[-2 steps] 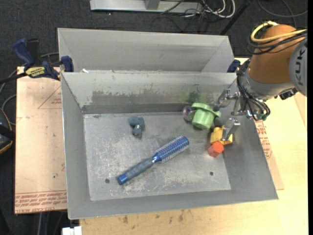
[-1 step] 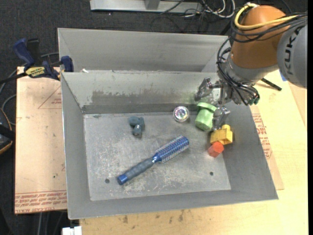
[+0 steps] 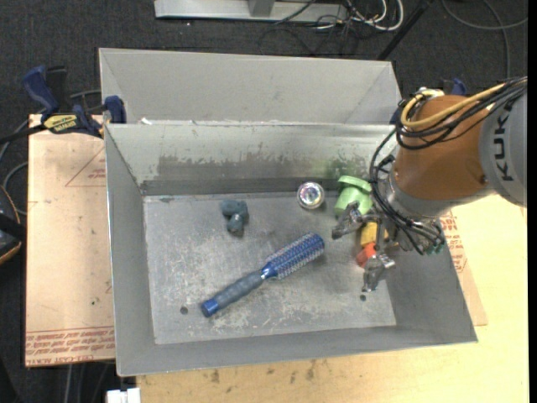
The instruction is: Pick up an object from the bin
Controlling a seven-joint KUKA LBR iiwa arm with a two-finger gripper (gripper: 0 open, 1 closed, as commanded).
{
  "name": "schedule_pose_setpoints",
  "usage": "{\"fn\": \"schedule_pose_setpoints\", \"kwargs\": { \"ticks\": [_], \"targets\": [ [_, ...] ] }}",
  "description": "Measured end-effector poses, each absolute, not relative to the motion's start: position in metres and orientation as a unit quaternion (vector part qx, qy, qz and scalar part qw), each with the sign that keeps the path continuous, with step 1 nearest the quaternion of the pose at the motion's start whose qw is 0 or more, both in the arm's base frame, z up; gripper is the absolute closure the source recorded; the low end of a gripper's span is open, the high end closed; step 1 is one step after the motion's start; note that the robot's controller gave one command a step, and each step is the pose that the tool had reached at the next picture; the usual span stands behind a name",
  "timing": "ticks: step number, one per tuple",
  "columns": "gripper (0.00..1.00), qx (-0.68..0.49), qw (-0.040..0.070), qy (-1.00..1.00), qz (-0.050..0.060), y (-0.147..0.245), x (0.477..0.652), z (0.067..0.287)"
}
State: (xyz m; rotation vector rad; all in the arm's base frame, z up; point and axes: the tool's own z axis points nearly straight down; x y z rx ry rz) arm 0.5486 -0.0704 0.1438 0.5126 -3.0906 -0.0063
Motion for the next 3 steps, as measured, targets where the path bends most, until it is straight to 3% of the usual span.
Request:
{"fn": "schedule_pose_setpoints", "kwargs": {
  "ticks": [1,2,3],
  "targets": [
    [0.0,0.224,-0.001,-0.974,0.001,0.001,0.602,0.072],
    [1.0,0.221,-0.006,-0.975,0.001,-0.001,0.603,0.077],
    [1.0,0.229,-0.005,-0.973,0.001,-0.003,0.604,0.205]
  ]
}}
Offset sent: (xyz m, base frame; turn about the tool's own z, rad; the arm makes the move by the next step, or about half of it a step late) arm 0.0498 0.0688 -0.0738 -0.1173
